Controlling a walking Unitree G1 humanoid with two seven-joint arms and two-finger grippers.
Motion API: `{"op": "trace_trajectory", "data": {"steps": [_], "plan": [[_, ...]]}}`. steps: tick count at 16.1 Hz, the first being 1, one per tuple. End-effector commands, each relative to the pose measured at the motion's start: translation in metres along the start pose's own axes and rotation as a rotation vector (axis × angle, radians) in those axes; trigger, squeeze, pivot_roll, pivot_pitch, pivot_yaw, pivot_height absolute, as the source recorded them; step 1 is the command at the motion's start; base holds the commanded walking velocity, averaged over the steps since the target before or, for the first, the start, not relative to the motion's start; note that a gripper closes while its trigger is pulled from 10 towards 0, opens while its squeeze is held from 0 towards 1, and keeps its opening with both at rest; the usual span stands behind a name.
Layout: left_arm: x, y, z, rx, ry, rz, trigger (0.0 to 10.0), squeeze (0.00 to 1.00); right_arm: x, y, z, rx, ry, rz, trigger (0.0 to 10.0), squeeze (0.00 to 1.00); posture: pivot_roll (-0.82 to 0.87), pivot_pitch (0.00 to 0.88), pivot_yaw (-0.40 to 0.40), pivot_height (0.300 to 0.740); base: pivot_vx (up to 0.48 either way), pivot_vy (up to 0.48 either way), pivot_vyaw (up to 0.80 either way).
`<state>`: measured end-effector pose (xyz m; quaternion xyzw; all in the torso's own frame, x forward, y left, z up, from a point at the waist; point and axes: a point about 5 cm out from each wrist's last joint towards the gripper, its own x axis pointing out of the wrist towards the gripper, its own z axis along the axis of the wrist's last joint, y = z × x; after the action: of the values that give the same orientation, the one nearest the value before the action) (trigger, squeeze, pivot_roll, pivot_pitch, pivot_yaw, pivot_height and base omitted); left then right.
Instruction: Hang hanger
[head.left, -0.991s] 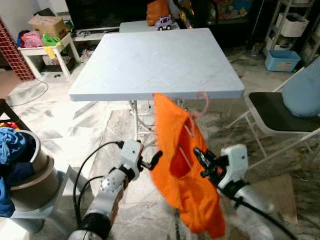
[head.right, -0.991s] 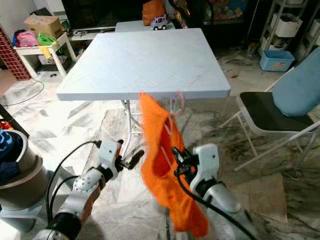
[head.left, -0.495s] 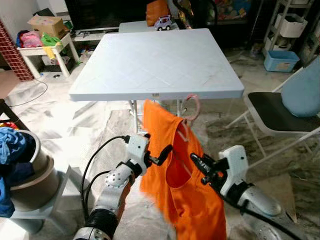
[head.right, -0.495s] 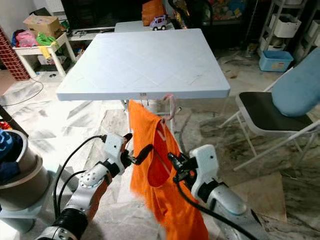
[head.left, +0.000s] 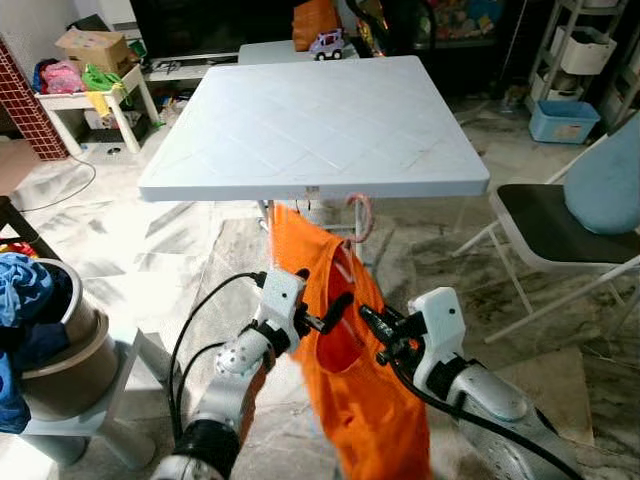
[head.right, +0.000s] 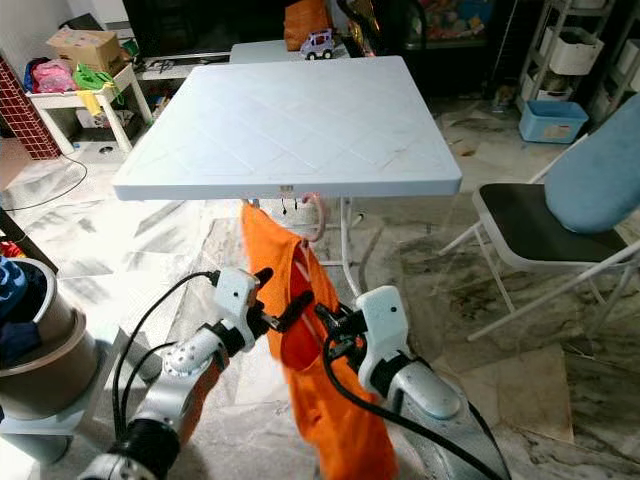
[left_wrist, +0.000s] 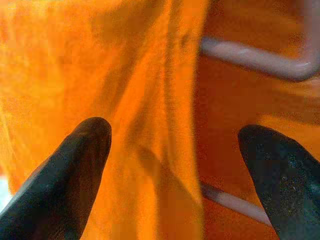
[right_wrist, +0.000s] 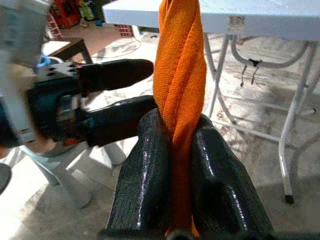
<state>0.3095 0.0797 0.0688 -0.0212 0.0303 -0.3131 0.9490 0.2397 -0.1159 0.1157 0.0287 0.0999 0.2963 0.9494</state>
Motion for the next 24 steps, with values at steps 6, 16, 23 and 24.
{"op": "trace_trajectory", "data": {"steps": [6, 16, 23, 24], "plan": [[0.0, 0.021, 0.004, 0.038, 0.025, 0.071, 0.0, 0.0, -0.02, -0.005, 0.019, -0.012, -0.08, 0.02, 10.0, 0.0, -0.2, 0.023, 0.057, 0.74, 0.0, 0.0, 0.0], [-0.001, 0.035, 0.005, 0.068, 0.033, 0.142, 0.0, 0.0, -0.026, -0.004, 0.009, -0.014, -0.026, 0.035, 10.0, 0.0, -0.21, 0.021, 0.057, 0.74, 0.0, 0.0, 0.0], [-0.003, 0.049, 0.011, 0.131, 0.023, 0.241, 0.0, 0.0, -0.029, -0.009, -0.003, -0.059, 0.031, -0.012, 10.0, 0.0, -0.21, 0.019, 0.06, 0.74, 0.0, 0.0, 0.0], [-0.003, 0.054, 0.013, 0.149, 0.022, 0.269, 0.0, 0.0, -0.031, -0.018, -0.009, -0.123, 0.076, -0.068, 10.0, 0.0, -0.21, 0.017, 0.056, 0.74, 0.0, 0.0, 0.0]]}}
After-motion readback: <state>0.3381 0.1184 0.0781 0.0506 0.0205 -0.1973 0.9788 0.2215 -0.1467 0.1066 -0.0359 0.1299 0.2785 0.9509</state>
